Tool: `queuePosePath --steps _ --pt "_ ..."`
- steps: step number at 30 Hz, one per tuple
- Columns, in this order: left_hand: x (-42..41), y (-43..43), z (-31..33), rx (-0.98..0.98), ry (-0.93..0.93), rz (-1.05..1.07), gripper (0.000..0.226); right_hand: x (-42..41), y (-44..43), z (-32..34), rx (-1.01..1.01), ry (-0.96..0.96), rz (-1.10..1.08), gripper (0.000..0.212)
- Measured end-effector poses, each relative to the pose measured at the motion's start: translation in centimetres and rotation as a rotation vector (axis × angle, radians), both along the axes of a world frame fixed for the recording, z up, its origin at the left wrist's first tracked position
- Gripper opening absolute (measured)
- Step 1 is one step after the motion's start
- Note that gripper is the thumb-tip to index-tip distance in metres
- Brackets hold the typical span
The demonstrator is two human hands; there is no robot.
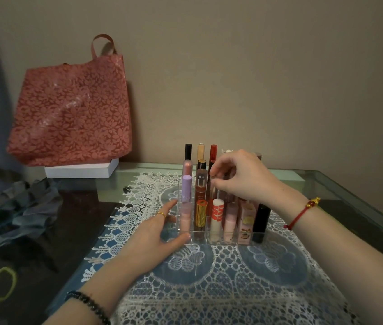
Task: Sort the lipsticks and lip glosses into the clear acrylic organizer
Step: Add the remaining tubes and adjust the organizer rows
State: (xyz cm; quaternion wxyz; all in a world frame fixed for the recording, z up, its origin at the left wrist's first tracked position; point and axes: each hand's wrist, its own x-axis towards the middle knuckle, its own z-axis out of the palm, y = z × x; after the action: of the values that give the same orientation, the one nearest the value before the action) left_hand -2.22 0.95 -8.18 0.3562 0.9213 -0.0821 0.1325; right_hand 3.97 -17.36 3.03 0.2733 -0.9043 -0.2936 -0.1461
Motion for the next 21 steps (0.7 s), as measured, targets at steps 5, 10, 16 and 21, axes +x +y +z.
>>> queuePosePath --steps 5,10,16,21 --pt "-0.03 -0.09 0.02 -0.014 0.011 0.007 0.085 0.10 -0.20 -0.12 0.007 -0.005 -0.013 0.010" --pt "-0.01 -0.04 0.07 0.005 0.008 0.002 0.085 0.18 -0.33 -0.12 -0.014 -0.007 -0.023 0.010" --pt "-0.04 -0.10 0.10 -0.010 0.008 0.000 0.084 0.25 -0.26 -0.17 -0.028 0.000 -0.023 0.014" --pt "-0.07 -0.08 0.04 -0.008 0.000 -0.004 0.084 0.33 -0.07 -0.36 -0.022 -0.014 -0.028 0.015"
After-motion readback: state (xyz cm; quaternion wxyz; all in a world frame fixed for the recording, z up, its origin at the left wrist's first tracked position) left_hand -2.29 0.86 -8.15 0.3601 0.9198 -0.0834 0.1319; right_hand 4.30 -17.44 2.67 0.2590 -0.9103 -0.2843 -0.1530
